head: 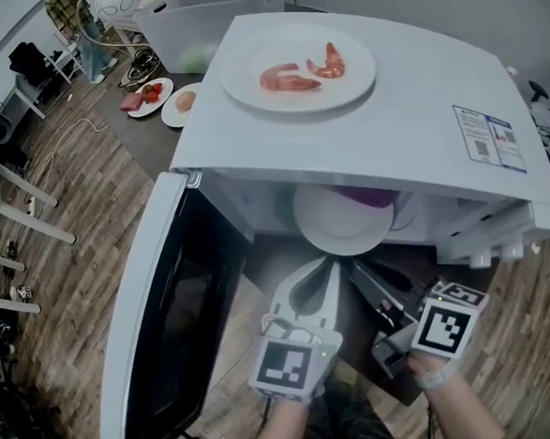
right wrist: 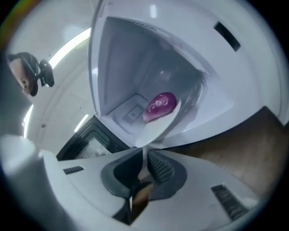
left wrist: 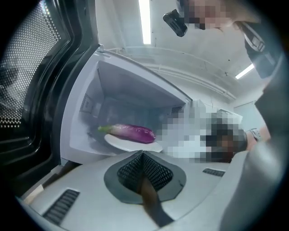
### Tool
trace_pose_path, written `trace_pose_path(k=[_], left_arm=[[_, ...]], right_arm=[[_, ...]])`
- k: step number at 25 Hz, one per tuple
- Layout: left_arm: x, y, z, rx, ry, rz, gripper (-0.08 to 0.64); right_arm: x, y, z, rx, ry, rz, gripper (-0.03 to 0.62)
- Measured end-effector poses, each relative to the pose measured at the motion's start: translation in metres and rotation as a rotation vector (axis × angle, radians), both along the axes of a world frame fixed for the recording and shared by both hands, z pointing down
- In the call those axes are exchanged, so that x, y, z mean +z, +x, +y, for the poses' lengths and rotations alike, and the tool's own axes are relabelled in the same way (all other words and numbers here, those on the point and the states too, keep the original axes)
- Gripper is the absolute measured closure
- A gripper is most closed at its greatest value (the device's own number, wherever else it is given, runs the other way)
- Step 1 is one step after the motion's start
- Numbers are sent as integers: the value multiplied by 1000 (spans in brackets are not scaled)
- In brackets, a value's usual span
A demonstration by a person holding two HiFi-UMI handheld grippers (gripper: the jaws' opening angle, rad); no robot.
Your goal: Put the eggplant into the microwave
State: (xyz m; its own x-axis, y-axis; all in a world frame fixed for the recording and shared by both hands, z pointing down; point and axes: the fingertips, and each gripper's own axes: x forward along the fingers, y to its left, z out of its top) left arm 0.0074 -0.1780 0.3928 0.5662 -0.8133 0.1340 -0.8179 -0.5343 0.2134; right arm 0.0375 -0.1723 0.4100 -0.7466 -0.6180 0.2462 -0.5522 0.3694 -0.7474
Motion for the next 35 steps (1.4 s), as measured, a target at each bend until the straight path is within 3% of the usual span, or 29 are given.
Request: trace_pose_path(k=[2, 6, 10, 24, 35], left_arm=[[0, 1, -2, 5, 3, -15, 560], [0, 2, -7, 6, 3, -16, 560], [0, 4, -9, 9, -2, -11, 560], [2, -8, -21, -6, -5, -19, 560], [1, -10, -30, -5, -8, 1, 560]], right_arm=[[-1, 2, 1, -16, 87, 137, 589], [-6, -3, -1, -52, 292, 430, 589], [-7, -11, -3, -73, 396, 574, 589], [-7, -13, -26, -18, 389, 591, 591], [-11, -10, -45, 37, 365, 550, 591]])
